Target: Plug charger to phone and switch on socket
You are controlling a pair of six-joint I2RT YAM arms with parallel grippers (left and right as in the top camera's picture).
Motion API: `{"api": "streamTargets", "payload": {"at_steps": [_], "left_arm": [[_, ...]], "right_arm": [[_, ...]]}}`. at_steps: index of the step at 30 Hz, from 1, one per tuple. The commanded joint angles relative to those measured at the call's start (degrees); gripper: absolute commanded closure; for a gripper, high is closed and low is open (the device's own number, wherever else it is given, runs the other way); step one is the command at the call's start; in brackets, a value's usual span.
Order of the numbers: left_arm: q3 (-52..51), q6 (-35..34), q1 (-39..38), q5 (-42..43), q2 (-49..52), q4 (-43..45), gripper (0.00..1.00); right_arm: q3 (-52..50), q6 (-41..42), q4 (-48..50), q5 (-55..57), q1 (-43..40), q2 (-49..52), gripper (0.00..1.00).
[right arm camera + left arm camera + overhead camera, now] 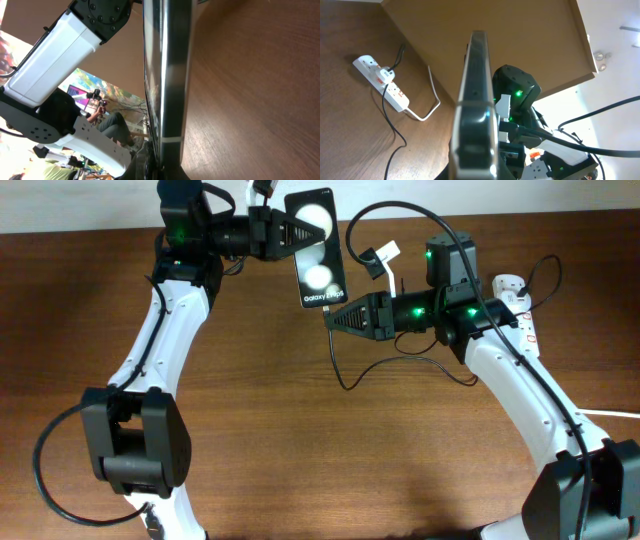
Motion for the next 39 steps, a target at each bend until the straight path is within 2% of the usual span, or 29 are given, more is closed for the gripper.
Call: {"api": "streamTargets", "payload": {"at_steps": [1,27,39], "left_arm": [[0.70,0.72,-0.20,0.76,-1.62,0.26,1.00],[0.70,0.72,-0.20,0.87,-1.62,0.24,1.00],[0.68,0.90,-0.26,4.35,-1.62,0.26,1.00]], "right_arm": [[-0.04,-0.33,-0.28,-0.52,-0.15,-0.22,0.96],[-0.04,1.40,1.68,1.46,-0.17,-0.22,0.96],[-0.02,8.13,10.73,2.10,-0.15,-0.22,0.96]]}}
